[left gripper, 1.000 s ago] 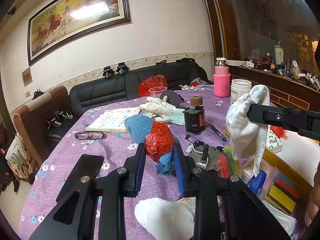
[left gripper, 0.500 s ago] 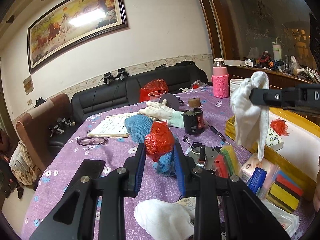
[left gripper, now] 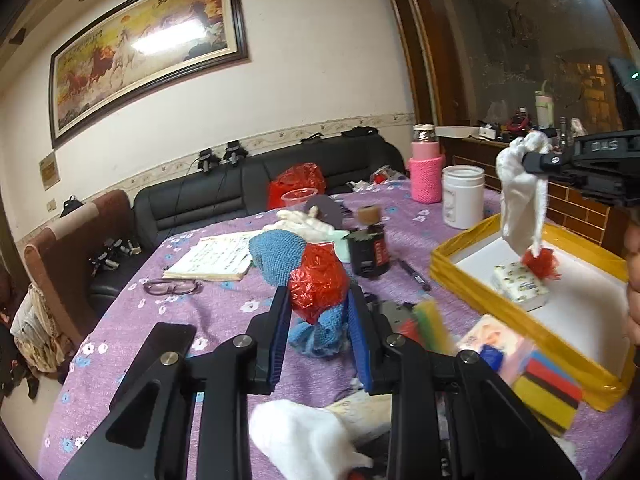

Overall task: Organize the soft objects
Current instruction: 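Carry the white cloth with the right tool over the yellow tray, then lower the white cloth into the tray and open the right tool while the left lowers the blue cloth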

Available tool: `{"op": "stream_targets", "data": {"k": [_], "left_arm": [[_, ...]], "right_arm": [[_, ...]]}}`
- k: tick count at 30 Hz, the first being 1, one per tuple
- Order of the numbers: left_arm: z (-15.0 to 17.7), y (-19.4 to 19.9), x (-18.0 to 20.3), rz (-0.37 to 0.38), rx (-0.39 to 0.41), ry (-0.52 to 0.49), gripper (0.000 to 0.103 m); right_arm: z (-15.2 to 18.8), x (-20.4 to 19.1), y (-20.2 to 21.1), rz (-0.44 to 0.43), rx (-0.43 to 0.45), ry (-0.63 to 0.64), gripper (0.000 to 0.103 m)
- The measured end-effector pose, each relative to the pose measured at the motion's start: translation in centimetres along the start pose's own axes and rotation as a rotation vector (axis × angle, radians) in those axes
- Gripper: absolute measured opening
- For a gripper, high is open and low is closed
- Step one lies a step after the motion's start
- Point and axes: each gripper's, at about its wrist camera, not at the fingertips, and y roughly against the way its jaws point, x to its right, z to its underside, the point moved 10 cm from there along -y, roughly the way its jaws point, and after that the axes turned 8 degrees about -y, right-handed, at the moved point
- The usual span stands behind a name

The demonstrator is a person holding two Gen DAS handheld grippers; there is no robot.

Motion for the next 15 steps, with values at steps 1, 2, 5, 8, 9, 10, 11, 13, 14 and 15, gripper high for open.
{"op": "stream_targets", "data": {"k": [1,2,5,8,9,10,11,13,14,15], "left_arm": [[-0.3,0.2,0.5,0.009,-0.001,-0.006,0.028],[-0.5,0.4,1.1,0.020,-0.001,-0.013,0.028],[-1.6,1.0,3.6,0.075,-0.004,-0.032,0.028],[-3.1,1.3,6.6,0.151,-0.007,-0.035,0.028],[-3.6,1.4,7.9,0.182,-0.011,-0.031,0.028],[-4.0,1.4,9.0,0.209,-0.015,-0.025,0.028],[-4.3,1.3,10.1,0.242,-0.022,-0.015,0.028],[-4.8,1.1,12.8,0.324,-0.045,0.011,0.028],[-5.1,1.0,14.4,0.367,-0.057,0.023,0.028],[-5.2,0.8,15.4,0.389,-0.064,0.028,0.028]], "right_arm": [[-0.3,0.5,0.1,0.006,0.004,-0.014,0.007],[-0.7,1.0,0.3,0.012,0.009,-0.029,0.006],[-1.5,2.3,0.7,0.030,0.020,-0.062,0.006],[-2.4,3.5,1.4,0.043,0.033,-0.095,0.006],[-2.7,3.8,1.5,0.048,0.038,-0.103,0.006],[-3.1,4.5,1.8,0.056,0.044,-0.117,0.006],[-3.3,4.8,1.8,0.061,0.042,-0.122,0.006],[-3.8,6.0,1.9,0.085,0.044,-0.138,0.006],[-4.0,6.7,2.0,0.100,0.044,-0.150,0.006],[-4.2,7.5,2.0,0.110,0.040,-0.165,0.006]]}}
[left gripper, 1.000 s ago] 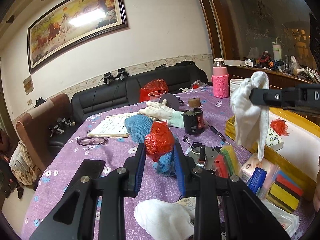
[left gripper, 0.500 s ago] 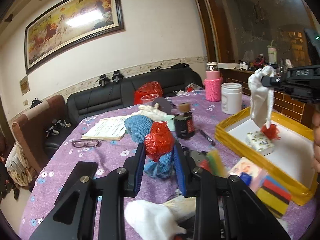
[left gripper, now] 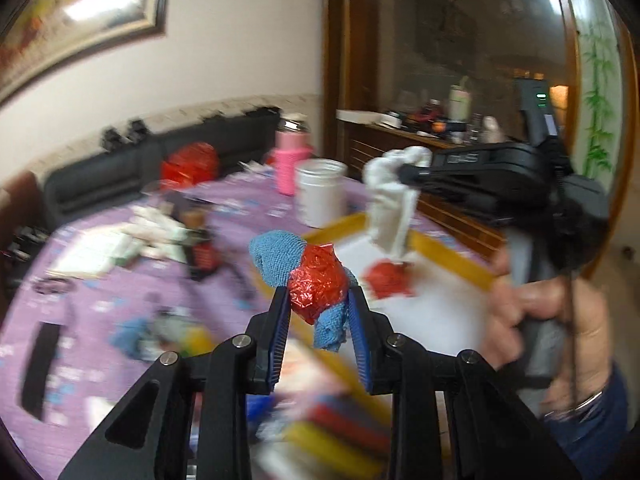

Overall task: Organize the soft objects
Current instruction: 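Lower the white cloth into the tray and open the right tool while the left lowers the blue cloth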

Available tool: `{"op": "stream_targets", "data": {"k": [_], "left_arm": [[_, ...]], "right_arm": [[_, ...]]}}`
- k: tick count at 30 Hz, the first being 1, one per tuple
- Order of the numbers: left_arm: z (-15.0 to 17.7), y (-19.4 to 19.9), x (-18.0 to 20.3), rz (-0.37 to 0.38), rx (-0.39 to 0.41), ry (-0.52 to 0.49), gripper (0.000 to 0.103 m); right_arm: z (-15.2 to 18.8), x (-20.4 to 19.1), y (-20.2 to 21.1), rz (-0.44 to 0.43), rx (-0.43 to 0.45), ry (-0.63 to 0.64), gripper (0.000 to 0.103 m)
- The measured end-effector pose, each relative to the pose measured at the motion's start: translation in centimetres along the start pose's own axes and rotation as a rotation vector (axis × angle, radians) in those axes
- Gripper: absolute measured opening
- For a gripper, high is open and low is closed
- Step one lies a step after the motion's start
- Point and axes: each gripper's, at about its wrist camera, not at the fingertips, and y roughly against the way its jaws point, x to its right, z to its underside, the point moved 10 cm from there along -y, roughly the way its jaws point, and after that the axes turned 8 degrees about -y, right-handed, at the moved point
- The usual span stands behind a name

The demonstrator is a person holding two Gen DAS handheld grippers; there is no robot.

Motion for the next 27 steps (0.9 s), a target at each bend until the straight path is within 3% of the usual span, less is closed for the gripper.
{"op": "stream_targets", "data": {"k": [5,12,21,27], "left_arm": [[0.4,-3.6,4.3,0.107,-0.074,0.024,0.028],[3.1,-7.5,6.1,0.148,-0.181,0.044,0.028],[4.4,-8.0,7.1,0.150,-0.190,-0.002,0.028],[4.6,-8.0,7.5,0.143,-0.188,-0.026,0.028]], "right_arm": [[-1.6,3.7,-0.2,0.040,-0.020,-0.080,0.006],[-1.8,7.0,-1.1,0.095,-0.072,-0.138,0.006],[-1.0,8.3,-1.8,0.199,-0.089,-0.110,0.006],[0.4,8.4,-3.2,0.180,-0.159,-0.130,0.007]]}}
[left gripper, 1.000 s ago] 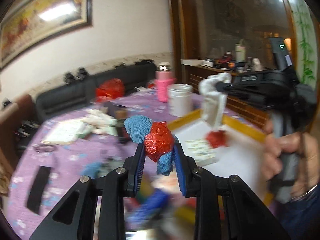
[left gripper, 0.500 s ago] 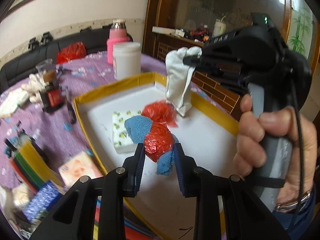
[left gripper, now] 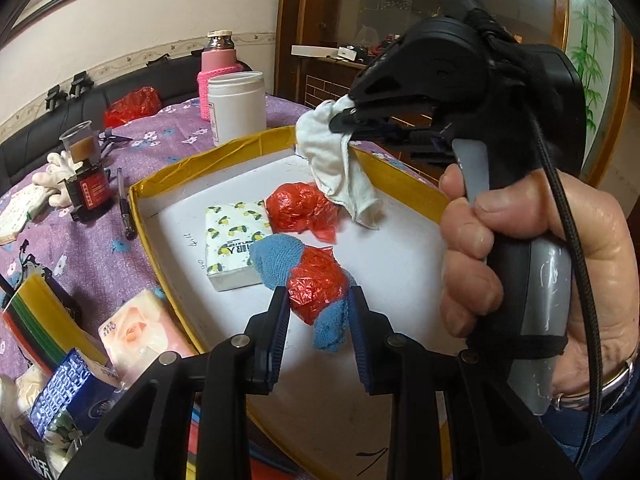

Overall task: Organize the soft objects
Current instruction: 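Lower the white cloth into the tray and open the right tool while the left lowers the blue cloth, then move both tools away from the tray back toward the items on the table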

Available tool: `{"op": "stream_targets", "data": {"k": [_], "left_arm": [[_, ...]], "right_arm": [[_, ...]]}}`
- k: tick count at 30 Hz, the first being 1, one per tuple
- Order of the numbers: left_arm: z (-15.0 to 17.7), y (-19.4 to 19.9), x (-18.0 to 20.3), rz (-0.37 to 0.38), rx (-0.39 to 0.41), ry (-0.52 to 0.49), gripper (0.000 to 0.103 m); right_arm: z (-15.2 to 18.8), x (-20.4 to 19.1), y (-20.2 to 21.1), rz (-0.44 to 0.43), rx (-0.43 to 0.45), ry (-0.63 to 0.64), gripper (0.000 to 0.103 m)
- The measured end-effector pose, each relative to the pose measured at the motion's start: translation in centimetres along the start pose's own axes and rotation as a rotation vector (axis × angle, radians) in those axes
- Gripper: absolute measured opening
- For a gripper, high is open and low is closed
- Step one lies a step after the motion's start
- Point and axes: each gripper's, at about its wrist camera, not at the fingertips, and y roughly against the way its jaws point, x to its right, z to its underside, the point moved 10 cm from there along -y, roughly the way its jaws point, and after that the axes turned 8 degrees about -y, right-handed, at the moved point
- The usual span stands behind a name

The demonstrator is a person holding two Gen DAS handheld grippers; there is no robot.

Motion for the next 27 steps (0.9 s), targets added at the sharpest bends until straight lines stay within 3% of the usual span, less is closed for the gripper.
{"op": "stream_targets", "data": {"k": [10,18,27], "left_arm": [[0.4,-0.3,0.2,-0.009,-0.006,-0.012,0.029],[0.5,-0.1,-0.2,-0.015,-0.004,0.008,0.043],[0.3,0.2,-0.5,-0.031,0.011,0.010,0.048]], "right_arm": [[0.4,-0.4,-0.3,0.003,-0.014,0.017,0.009],[0.2,-0.7,0.4,0.009,-0.006,0.029,0.011],[-0.1,-0.8,1.1,-0.011,0.015,0.022,0.011]]}}
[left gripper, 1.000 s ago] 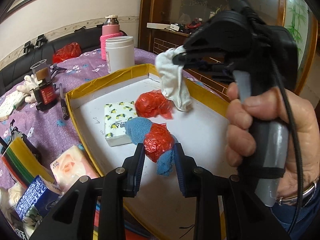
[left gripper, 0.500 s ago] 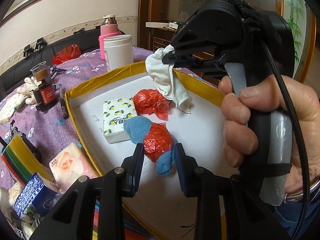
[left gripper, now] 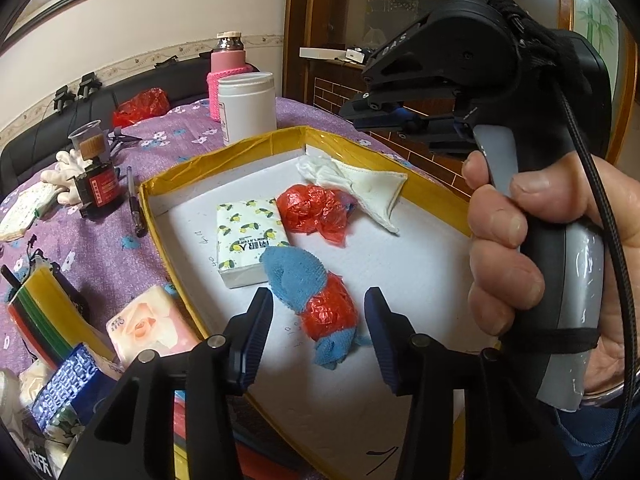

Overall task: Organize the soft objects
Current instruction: 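Move both tools away from the tray back toward the items on the table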

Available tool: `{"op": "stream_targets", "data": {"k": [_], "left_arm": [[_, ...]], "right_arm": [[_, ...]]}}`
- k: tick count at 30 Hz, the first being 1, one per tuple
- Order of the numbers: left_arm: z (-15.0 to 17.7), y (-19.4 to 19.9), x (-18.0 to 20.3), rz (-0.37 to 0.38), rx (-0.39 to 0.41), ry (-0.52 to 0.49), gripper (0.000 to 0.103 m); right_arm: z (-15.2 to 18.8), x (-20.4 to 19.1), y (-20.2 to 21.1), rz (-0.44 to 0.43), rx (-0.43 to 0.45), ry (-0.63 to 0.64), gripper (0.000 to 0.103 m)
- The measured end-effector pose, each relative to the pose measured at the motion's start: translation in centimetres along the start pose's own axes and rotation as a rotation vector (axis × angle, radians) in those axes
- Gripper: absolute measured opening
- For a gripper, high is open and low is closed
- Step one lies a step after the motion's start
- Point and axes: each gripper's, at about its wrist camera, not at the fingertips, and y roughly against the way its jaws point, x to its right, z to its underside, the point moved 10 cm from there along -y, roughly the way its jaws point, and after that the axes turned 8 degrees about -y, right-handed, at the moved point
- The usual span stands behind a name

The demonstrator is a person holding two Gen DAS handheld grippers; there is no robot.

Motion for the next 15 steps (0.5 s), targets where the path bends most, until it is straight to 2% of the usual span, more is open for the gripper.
{"op": "stream_targets", "data": {"k": [15], "left_arm": [[-0.46,0.64,-0.59,-0.044,0.029,-0.009,0.057]], "right_arm": [[-0.35,-0.24,0.61,-0.020,0.014,-0.009,0.012]]}}
